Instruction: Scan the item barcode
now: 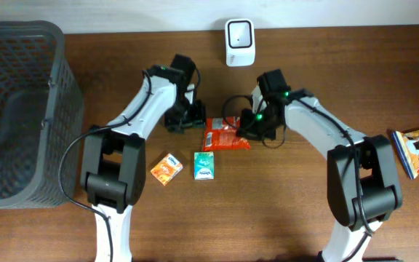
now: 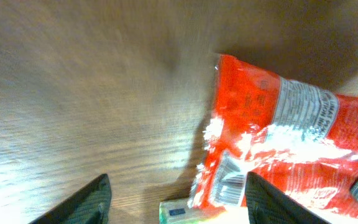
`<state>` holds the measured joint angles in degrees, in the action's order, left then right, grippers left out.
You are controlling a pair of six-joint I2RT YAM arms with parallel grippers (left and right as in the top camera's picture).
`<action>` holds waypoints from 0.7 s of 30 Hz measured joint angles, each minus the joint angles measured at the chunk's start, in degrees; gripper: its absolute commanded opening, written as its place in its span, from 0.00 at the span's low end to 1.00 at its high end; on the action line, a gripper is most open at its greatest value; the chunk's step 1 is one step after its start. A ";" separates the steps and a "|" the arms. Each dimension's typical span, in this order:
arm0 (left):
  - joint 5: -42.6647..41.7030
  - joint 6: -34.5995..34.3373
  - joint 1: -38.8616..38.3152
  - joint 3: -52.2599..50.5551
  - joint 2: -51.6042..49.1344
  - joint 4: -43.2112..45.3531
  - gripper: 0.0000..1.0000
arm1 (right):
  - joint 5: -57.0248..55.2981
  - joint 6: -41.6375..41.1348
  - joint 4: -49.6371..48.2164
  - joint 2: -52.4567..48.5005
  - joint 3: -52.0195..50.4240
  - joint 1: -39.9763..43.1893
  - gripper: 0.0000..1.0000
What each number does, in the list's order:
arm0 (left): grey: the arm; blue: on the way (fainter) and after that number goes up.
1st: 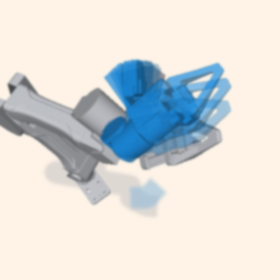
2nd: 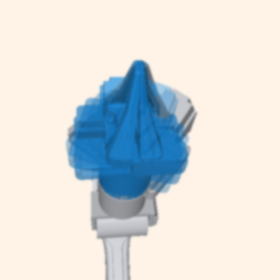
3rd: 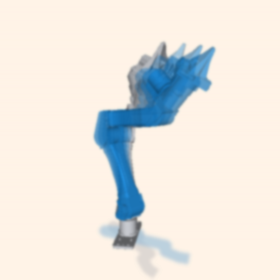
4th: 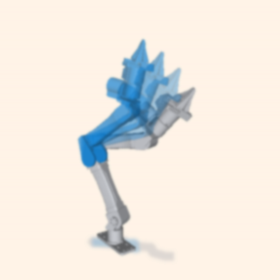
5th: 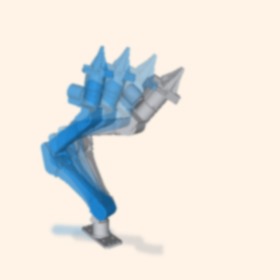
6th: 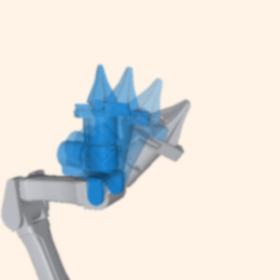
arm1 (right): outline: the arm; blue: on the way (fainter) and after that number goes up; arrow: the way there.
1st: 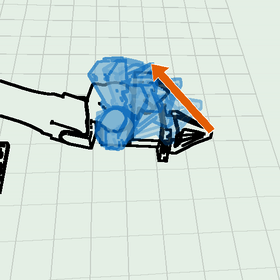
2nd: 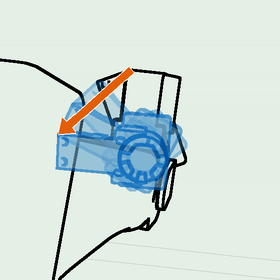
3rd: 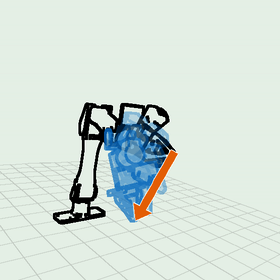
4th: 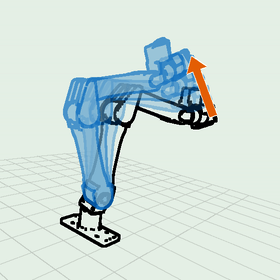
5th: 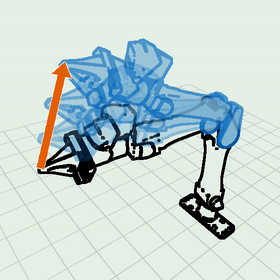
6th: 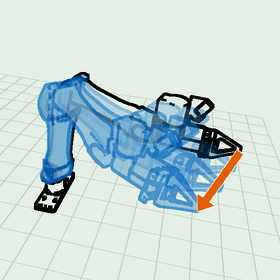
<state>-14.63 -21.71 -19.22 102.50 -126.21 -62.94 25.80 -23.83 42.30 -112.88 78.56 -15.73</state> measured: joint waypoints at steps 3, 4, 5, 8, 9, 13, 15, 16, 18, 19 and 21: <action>1.90 1.33 1.88 5.97 0.22 -2.10 0.99 | -7.52 2.97 9.86 0.00 9.60 0.11 0.04; 3.04 1.31 2.75 8.09 0.24 -3.96 0.99 | -11.47 4.17 14.29 0.11 14.23 0.15 0.04; 3.87 1.36 4.07 9.60 0.46 -4.79 0.99 | -13.53 4.90 16.22 0.11 17.05 0.17 0.04; 4.85 1.36 7.87 10.56 0.76 -6.99 0.99 | -21.97 6.49 22.51 0.22 24.70 0.20 0.04; 5.09 1.36 9.11 10.56 0.76 -7.41 0.99 | -25.35 7.17 25.90 0.15 27.39 0.20 0.04; 5.62 1.36 11.10 10.56 0.76 -7.78 0.99 | -39.91 8.50 35.10 0.31 33.20 -0.74 0.04; 5.68 1.36 10.99 10.56 0.76 -7.80 0.99 | -42.58 7.65 35.93 0.24 30.62 -1.88 0.04; 5.68 1.36 10.99 10.56 0.76 -7.82 0.99 | -43.10 7.54 35.80 0.09 29.42 -2.29 0.04; 5.68 1.36 10.99 10.56 0.76 -7.89 0.99 | -44.04 7.17 36.00 -1.29 25.09 -3.85 0.04; 5.68 1.36 10.99 10.56 0.76 -7.87 0.99 | -44.22 6.84 36.11 -2.21 23.91 -4.39 0.04; 5.68 1.36 10.99 10.56 0.76 -7.93 0.99 | -44.59 5.33 36.54 -4.42 22.58 -6.71 0.04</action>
<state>-8.95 -20.36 -8.23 113.06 -125.45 -70.87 -18.79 -18.50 78.85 -117.30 101.14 -22.44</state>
